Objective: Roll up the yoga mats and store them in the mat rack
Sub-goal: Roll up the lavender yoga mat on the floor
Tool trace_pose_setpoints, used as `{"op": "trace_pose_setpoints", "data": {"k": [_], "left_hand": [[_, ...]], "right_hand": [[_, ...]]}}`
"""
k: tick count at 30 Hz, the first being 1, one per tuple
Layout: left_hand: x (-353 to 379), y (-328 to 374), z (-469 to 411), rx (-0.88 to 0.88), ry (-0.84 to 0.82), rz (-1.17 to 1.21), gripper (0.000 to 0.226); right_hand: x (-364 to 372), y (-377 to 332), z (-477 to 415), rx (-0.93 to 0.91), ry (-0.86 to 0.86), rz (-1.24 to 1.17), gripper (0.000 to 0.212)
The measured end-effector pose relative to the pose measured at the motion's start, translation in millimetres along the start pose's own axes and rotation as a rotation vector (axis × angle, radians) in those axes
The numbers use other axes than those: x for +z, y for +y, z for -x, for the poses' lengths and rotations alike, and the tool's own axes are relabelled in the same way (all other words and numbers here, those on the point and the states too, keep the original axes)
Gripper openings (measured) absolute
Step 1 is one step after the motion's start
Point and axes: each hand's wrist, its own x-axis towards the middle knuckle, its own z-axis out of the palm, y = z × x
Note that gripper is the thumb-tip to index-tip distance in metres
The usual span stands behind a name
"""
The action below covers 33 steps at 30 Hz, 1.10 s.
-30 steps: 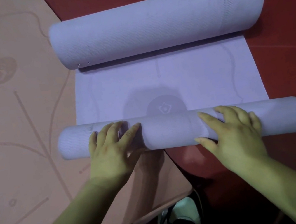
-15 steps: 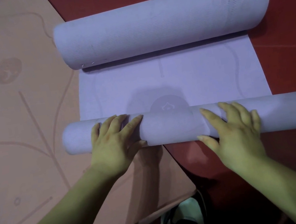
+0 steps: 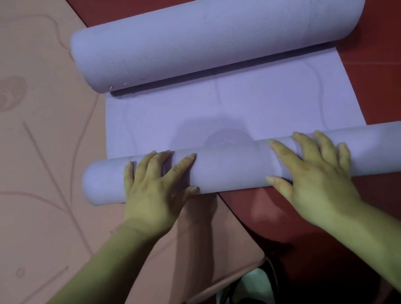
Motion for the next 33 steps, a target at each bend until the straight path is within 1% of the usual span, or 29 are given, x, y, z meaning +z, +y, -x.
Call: {"op": "trace_pose_setpoints", "data": {"k": [4, 9, 15, 17, 20, 24, 26, 30, 33], "left_hand": [[-2, -7, -11, 0.012, -0.036, 0.002, 0.061], [-3, -8, -19, 0.024, -0.062, -0.003, 0.061], [1, 1, -5, 0.025, 0.030, -0.023, 0.063], [5, 1, 1, 0.026, 0.035, -0.027, 0.064], [6, -2, -4, 0.017, 0.022, -0.013, 0.063], [2, -6, -17, 0.005, -0.032, 0.006, 0.062], [-1, -8, -23, -0.006, -0.064, 0.013, 0.062], [-6, -8, -31, -0.003, -0.105, 0.016, 0.063], [-7, -5, -30, 0.004, -0.084, 0.005, 0.063]], "right_hand": [[-1, -2, 3, 0.026, -0.043, 0.017, 0.077], [-3, 1, -9, 0.039, -0.097, 0.024, 0.074], [-6, 2, -15, 0.046, -0.162, 0.025, 0.073], [-7, 3, -17, 0.050, -0.187, 0.031, 0.074], [-6, 3, -18, 0.034, -0.172, 0.035, 0.073], [-1, 1, -13, 0.022, -0.062, 0.015, 0.065], [2, 0, -9, 0.018, -0.033, 0.030, 0.064], [1, 0, -13, 0.042, -0.071, 0.018, 0.068], [-2, -2, -19, 0.069, -0.116, 0.011, 0.067]]}}
